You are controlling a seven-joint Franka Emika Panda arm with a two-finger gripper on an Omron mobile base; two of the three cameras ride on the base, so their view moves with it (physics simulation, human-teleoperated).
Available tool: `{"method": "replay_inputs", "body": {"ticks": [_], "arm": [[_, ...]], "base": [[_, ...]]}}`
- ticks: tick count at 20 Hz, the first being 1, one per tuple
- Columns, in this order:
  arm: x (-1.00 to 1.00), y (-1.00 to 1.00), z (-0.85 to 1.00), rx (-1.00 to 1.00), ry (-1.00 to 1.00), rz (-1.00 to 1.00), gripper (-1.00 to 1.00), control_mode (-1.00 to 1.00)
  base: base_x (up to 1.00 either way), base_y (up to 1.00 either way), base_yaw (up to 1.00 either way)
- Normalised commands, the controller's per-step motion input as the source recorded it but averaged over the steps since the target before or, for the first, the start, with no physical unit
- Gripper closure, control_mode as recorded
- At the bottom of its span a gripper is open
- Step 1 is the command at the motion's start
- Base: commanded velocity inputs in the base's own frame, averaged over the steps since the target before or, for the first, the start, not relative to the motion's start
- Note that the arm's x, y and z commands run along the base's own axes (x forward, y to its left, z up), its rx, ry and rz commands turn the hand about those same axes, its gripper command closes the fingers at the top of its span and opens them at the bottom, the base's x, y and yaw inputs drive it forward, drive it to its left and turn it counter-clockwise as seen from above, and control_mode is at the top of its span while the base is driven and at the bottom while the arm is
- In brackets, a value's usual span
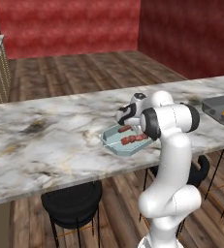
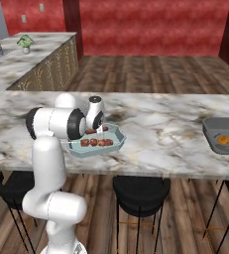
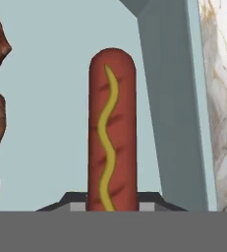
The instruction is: Place the cold items (tangerine and orange) from the fridge in one tupperware on the dining counter. Place the warm items (kebab skewer and hot dog) in the stove area in another tupperware.
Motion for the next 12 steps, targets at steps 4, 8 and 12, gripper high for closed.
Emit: {"method": "replay_inputs", "body": {"ticks": [4,8,12], "arm": [[-0.19,0.07,0.0,-0.02,-0.08,0.03,-1.0,-1.0],[-0.09,0.31,0.0,-0.12,-0.01,0.0,-1.0,-1.0],[-0.03,0.16,0.39,-0.05,-0.06,0.01,-1.0,-1.0]], "base": [[0.0,0.0,0.0],[0.0,0.0,0.0],[0.0,0.0,0.0]]}}
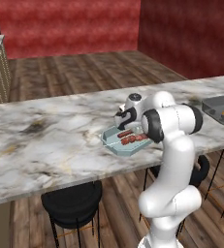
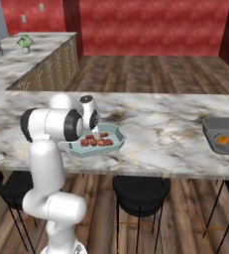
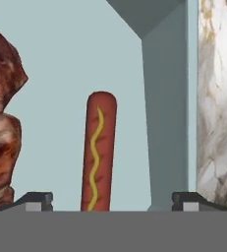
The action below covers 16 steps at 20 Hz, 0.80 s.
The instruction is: Place the cold items (tangerine and orange) from the fridge in one tupperware on the dining counter. Place the warm items (kebab skewer and hot dog) in the stove area in another tupperware.
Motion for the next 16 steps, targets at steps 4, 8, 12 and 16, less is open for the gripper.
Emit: {"method": "replay_inputs", "body": {"ticks": [4,8,12,16], "arm": [[-0.77,0.0,0.64,-0.05,-0.11,0.09,-1.0,-1.0],[-1.0,0.0,0.69,-0.11,-0.01,0.15,-1.0,-1.0],[-1.0,-0.08,0.86,-0.13,0.04,0.15,-1.0,-1.0],[-1.0,-0.35,0.78,-0.11,0.14,0.08,-1.0,-1.0]], "base": [[0.0,0.0,0.0],[0.0,0.0,0.0],[0.0,0.0,0.0],[0.0,0.0,0.0]]}}
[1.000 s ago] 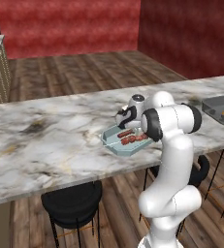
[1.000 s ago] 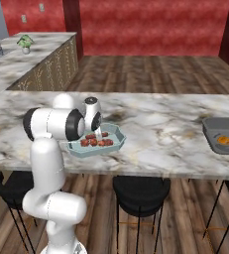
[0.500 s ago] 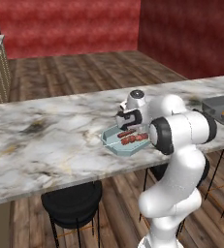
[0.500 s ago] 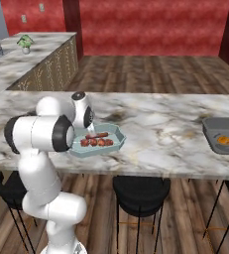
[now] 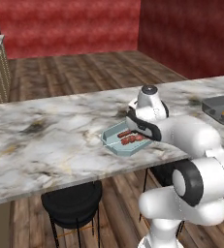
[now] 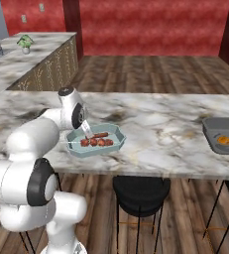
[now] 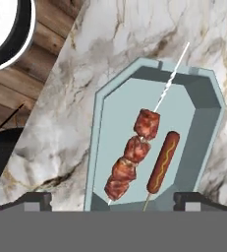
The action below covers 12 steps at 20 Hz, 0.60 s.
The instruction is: Place the cold items (tangerine and orange) from the fridge in one tupperware on the dining counter. Place the warm items (kebab skewer and hot dog) in the stove area in another tupperware.
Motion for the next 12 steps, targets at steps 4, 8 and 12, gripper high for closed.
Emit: {"method": "replay_inputs", "body": {"ticks": [4,8,12], "arm": [[-1.0,-0.52,0.42,-0.06,0.07,0.04,-1.0,-1.0],[-1.0,-0.57,0.01,0.05,-0.17,0.01,-1.0,-1.0],[-1.0,-0.48,-0.13,0.15,-0.42,0.0,-1.0,-1.0]], "base": [[0.0,0.0,0.0],[0.0,0.0,0.0],[0.0,0.0,0.0]]}}
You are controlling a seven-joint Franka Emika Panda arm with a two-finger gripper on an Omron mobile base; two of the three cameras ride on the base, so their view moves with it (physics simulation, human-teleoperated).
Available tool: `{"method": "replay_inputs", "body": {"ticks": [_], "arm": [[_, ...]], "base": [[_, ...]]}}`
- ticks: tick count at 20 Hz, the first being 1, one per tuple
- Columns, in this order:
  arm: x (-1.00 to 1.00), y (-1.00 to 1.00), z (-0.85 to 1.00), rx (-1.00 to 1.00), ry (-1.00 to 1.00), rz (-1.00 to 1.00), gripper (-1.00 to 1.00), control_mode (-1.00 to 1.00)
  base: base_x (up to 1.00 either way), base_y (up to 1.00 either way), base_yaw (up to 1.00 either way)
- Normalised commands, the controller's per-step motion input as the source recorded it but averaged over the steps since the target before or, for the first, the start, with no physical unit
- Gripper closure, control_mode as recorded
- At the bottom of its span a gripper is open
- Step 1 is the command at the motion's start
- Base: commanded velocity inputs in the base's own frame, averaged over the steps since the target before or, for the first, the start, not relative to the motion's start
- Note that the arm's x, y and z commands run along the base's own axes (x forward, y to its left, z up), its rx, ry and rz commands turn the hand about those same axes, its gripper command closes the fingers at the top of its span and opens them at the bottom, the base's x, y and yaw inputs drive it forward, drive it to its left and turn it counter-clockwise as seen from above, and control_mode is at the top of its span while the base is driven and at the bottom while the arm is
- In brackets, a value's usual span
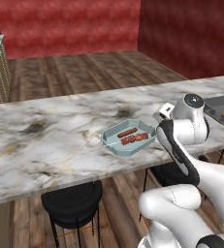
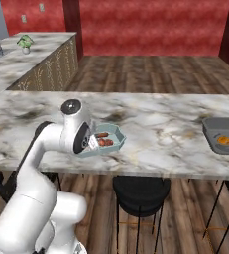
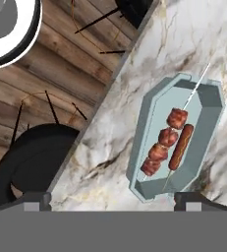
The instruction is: Place the cold items (tangerine and orange) from the fridge in one tupperware on the dining counter. Place the warm items (kebab skewer and hot dog) in the stove area in another tupperware.
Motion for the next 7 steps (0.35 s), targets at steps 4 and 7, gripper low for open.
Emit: {"method": "replay_inputs", "body": {"ticks": [4,7], "arm": [[-1.0,-0.31,-0.13,0.09,-0.48,0.0,-1.0,-1.0],[-1.0,-0.07,-0.09,0.0,-0.44,0.04,-1.0,-1.0]], "base": [[0.0,0.0,0.0],[0.0,0.0,0.0]]}}
